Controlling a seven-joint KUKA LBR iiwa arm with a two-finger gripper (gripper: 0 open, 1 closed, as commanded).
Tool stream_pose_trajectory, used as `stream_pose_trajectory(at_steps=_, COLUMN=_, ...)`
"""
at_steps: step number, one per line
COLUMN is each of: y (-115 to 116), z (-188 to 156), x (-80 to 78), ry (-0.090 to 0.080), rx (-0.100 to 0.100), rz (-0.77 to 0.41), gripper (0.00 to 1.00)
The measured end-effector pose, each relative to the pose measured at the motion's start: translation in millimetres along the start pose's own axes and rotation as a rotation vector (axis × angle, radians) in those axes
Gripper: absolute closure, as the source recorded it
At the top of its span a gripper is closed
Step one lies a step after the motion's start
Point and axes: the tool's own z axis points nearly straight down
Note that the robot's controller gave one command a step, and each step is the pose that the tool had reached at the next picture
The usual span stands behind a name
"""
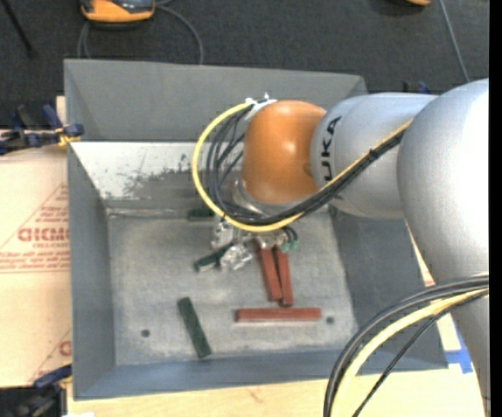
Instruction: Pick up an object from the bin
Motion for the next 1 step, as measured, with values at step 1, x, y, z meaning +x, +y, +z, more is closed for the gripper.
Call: stream_pose_trajectory(at_steps=1, y=27.4, z=-134.1, x=-25.5, ry=-0.002, rx=-0.009, rz=-0.074, gripper=1.0)
